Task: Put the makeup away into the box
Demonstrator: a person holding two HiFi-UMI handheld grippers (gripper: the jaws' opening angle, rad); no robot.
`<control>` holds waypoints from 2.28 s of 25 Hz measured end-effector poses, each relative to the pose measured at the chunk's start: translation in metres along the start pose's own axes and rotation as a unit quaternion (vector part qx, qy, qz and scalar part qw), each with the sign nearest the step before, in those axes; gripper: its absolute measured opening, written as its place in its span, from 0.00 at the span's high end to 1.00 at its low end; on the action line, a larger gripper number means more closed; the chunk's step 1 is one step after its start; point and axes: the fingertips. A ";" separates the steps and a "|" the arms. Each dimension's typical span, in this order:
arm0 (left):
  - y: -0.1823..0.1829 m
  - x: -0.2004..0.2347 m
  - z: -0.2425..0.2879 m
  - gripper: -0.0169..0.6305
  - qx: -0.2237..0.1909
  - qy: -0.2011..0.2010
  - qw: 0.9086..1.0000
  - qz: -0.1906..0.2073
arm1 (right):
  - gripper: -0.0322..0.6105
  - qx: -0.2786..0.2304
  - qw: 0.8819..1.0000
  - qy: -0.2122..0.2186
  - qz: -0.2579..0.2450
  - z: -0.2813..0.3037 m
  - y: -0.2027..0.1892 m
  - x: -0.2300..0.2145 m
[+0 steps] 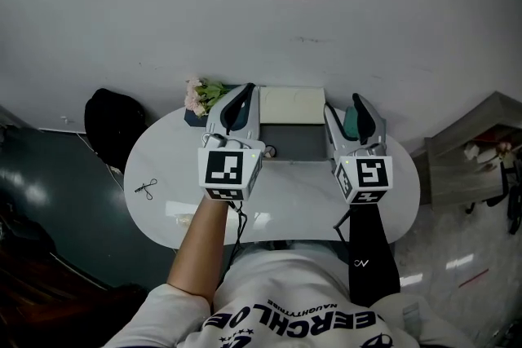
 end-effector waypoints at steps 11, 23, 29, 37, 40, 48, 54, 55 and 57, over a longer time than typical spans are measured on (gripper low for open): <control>0.017 0.011 -0.067 0.97 -0.006 0.123 0.992 0.035 | 0.53 -0.035 0.990 0.139 0.004 0.002 0.002 0.042; 0.012 0.057 -0.192 0.96 0.025 0.290 0.953 0.082 | 0.54 -0.068 0.943 0.323 0.038 0.005 0.007 0.170; 0.027 0.102 -0.267 0.96 0.025 0.381 0.917 0.119 | 0.55 -0.086 0.911 0.399 0.054 0.007 0.029 0.256; 0.029 0.166 -0.335 0.97 0.020 0.435 0.895 0.096 | 0.56 -0.089 0.892 0.442 0.037 0.004 0.048 0.342; 0.019 0.189 -0.344 0.97 0.022 0.430 0.898 0.088 | 0.57 -0.089 0.896 0.432 0.039 0.014 0.052 0.364; 0.006 0.249 -0.349 0.97 0.027 0.372 0.924 0.081 | 0.57 -0.089 0.918 0.385 0.034 0.034 0.061 0.410; 0.003 0.273 -0.345 0.97 0.017 0.331 0.941 0.067 | 0.57 -0.081 0.931 0.354 0.029 0.039 0.061 0.429; 0.000 0.275 -0.344 0.97 0.016 0.326 0.943 0.064 | 0.58 -0.077 0.933 0.349 0.029 0.041 0.059 0.429; -0.007 0.280 -0.343 0.97 0.018 0.320 0.946 0.056 | 0.58 -0.068 0.936 0.345 0.033 0.043 0.054 0.434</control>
Point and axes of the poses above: the fingertips, and each gripper's own axes: z forward along the fingers, x to its left, y out of its top, and after that the axes turned 9 degrees about y, right-handed
